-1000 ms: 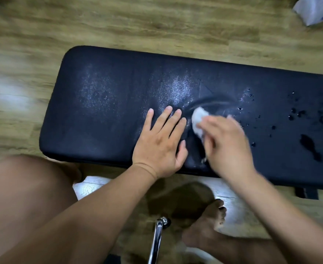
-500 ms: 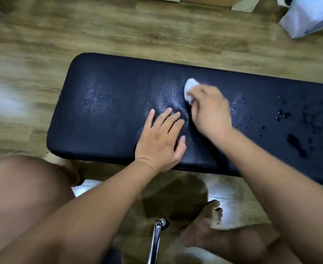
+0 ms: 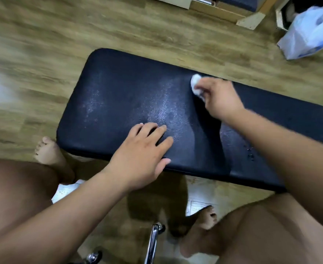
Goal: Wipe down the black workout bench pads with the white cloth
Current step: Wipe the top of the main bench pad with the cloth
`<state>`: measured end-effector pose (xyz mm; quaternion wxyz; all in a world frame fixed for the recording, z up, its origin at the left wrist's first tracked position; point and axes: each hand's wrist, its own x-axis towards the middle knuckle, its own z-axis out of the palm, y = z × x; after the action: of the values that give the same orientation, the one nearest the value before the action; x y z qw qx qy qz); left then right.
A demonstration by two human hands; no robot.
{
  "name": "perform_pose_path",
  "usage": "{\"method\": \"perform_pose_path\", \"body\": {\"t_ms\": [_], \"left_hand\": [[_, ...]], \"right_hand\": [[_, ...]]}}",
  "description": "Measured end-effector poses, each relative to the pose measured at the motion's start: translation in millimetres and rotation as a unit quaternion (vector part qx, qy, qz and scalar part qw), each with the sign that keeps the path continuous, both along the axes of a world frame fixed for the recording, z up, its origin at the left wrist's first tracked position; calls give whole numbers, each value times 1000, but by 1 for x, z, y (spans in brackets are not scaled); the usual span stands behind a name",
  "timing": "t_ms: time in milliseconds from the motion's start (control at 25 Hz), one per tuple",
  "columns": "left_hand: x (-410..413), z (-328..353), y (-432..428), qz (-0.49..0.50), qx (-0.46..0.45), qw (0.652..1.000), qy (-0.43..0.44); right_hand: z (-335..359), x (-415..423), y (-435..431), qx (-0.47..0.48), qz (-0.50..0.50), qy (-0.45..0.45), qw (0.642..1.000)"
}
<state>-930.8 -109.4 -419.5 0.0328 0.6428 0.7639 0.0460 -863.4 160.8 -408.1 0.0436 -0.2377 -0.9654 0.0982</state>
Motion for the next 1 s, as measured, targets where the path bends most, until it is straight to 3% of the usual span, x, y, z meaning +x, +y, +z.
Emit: {"method": "perform_pose_path", "body": {"t_ms": [120,240,400,520,640,760,920,1000], "left_hand": [[-4,0,1,-3,-8,1000,-17],[-6,4,0,-2,-11,1000,-29],[-14,21,4,26,-39,998,-39],[-20,27,5,45,-60,996,-45],[-23,29,6,18,-80,996,-36],[-27,29,8,12,-83,996,-43],[-32,30,4,0,-84,994,-64],[-39,32,-1,-3,-69,994,-84]], "right_hand": [[0,-52,39,-24,-58,-67,996],[1,-44,16,-30,-127,-26,991],[5,38,-108,-43,7,83,996],[8,95,-174,-79,85,24,993],[12,77,-147,-90,103,25,990],[6,4,-83,-27,86,7,996],[8,-99,-8,-17,-15,-74,997],[7,-112,-8,-26,-62,-61,996]]}}
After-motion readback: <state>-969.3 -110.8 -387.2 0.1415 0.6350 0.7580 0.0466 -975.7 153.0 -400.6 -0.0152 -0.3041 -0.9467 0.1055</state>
